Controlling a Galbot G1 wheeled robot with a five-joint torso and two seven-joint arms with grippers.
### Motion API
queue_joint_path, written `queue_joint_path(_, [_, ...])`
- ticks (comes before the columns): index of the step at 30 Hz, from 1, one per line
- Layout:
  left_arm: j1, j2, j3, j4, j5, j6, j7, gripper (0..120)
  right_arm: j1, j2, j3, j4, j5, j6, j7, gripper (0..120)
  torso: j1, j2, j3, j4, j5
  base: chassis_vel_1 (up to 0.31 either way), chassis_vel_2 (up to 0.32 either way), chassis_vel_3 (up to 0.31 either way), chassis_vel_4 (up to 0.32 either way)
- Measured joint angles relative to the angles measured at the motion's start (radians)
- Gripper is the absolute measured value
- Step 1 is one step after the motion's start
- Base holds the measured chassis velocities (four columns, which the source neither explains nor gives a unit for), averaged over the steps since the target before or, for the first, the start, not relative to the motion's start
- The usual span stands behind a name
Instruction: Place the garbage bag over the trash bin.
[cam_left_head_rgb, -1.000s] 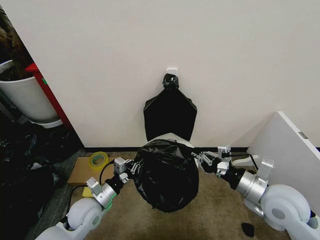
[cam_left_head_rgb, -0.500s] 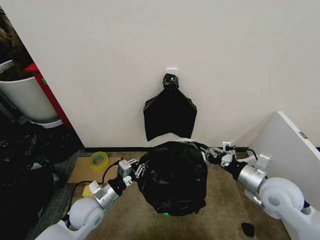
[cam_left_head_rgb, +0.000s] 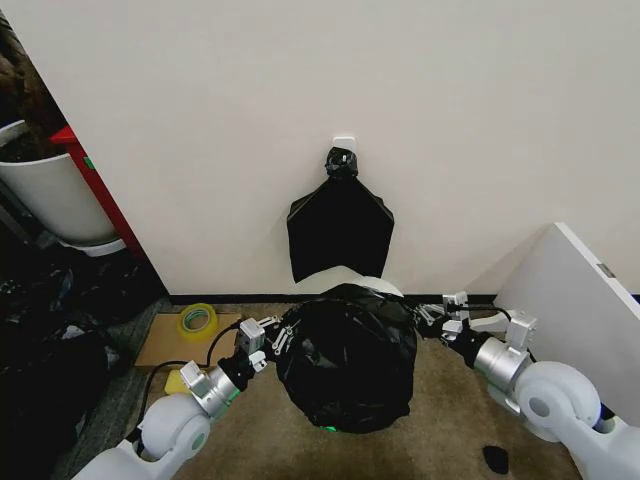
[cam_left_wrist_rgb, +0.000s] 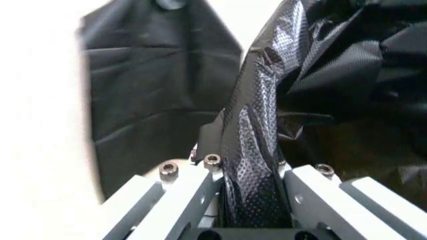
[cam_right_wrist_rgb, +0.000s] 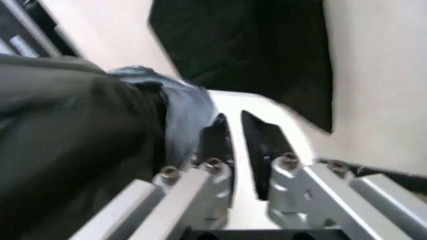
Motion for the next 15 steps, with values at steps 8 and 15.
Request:
queue_joint_path(8, [-0.007, -0.011, 0.011, 0.007, 0.014, 0.041, -0.089, 1, -0.01, 0.037, 0.019, 0.021, 0.0, 0.007, 0.092, 38, 0.0, 0.0, 0.0, -0.0001, 0.0002, 0.0, 0.0, 0.0, 0.0])
queue_joint_path(15, [-0.015, -0.031, 0.024, -0.028, -0.082, 0.135, -0.265, 1, -0.031, 0.068, 0.024, 0.17, -0.064, -0.042, 0.264, 64, 0.0, 0.0, 0.0, 0.0001, -0.0002, 0.0, 0.0, 0.0, 0.0])
